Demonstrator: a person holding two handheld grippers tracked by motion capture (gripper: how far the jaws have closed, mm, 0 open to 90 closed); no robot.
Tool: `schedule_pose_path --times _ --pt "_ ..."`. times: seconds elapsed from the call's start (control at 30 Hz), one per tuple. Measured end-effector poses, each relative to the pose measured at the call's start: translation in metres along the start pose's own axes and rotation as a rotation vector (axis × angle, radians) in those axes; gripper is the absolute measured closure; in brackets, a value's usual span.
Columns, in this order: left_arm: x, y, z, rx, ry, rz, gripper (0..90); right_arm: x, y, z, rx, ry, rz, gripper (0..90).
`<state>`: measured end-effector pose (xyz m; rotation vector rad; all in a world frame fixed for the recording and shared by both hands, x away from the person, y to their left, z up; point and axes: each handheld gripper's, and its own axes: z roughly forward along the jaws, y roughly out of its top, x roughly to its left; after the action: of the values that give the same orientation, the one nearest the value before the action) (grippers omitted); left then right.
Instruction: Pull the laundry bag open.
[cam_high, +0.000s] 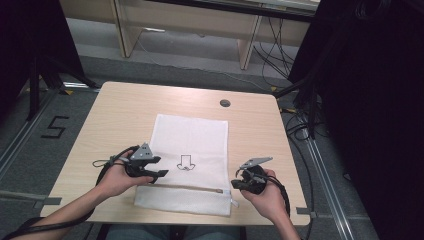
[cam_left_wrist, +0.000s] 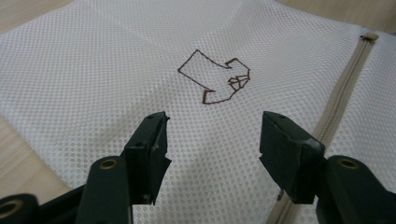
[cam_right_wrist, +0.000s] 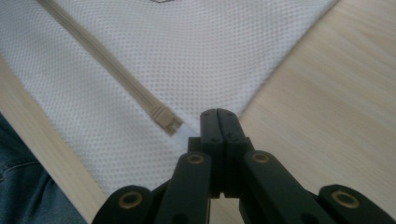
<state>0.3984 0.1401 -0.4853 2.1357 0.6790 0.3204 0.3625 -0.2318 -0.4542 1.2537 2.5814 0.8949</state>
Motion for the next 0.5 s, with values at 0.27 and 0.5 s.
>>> schedule_pose_path --times 0.27,0.5 --pt "-0.004 0.001 0.001 -0.024 -0.015 0.0 42.5 0.006 0.003 0.011 0.095 0.014 -0.024 90.0" --pt "-0.013 0.011 0.004 -0.025 -0.043 0.019 43.4 0.009 0.005 0.02 0.132 0.031 0.002 90.0"
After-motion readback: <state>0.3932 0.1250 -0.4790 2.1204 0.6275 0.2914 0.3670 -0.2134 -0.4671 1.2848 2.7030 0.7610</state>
